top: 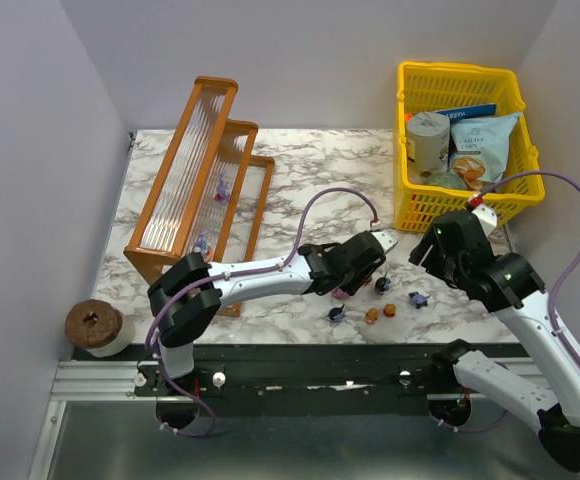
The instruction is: Place and organize the plastic toys onto the shelf
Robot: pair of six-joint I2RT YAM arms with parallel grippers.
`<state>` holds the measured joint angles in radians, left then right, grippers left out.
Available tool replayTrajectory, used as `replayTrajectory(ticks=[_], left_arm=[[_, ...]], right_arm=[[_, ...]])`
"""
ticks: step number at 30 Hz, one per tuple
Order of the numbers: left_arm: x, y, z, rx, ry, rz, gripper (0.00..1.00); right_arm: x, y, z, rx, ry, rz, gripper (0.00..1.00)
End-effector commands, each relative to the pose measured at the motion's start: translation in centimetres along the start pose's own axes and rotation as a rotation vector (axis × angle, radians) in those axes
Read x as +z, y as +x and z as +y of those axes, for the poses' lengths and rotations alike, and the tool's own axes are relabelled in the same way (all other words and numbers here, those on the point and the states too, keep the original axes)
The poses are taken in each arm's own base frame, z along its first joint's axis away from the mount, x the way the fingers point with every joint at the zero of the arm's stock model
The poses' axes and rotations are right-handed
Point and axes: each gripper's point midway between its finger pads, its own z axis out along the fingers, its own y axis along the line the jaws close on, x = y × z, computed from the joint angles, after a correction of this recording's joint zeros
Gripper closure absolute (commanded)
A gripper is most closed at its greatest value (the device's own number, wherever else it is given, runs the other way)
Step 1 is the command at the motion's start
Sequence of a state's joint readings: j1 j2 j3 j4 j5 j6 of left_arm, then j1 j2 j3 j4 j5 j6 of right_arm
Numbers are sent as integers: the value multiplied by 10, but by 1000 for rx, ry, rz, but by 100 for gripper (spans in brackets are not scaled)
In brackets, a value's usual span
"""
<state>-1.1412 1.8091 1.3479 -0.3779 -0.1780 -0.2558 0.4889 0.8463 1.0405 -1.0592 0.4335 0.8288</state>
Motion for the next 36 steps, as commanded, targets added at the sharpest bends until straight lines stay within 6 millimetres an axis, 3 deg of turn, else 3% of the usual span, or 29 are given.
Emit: replayTrajectory(ticks=[1,7,10,15,19,23,28,35,36], left_arm=[[1,-6,14,-18,-102,-21,59],[3,-5,21,-10,-145,-5,83],[0,-10,28,-7,-181,-17,100],[-19,-29,44,9,-270,-46,100],[-39,-51,72,-8,-371,-87,100],[-66,-81,114,-47,-461,-150,100],[-98,-121,181,-87,-604,-222,100],[-137,-157,267,-108,-832,-280,100],[-135,-157,277,-103,-853,-267,100]], right_arm=[[0,0,-15,-23,54,-14,27],[1,-3,-16,-33,65,-20,27],[2,-5,-14,-34,63,-24,27],[4,-9,-9,-38,55,-32,27],[6,-12,-6,-37,46,-41,27],[8,-12,-1,-37,25,-47,27],[14,-9,2,-44,11,-42,27],[20,-6,4,-59,6,-35,27],[21,-5,4,-62,6,-33,27]])
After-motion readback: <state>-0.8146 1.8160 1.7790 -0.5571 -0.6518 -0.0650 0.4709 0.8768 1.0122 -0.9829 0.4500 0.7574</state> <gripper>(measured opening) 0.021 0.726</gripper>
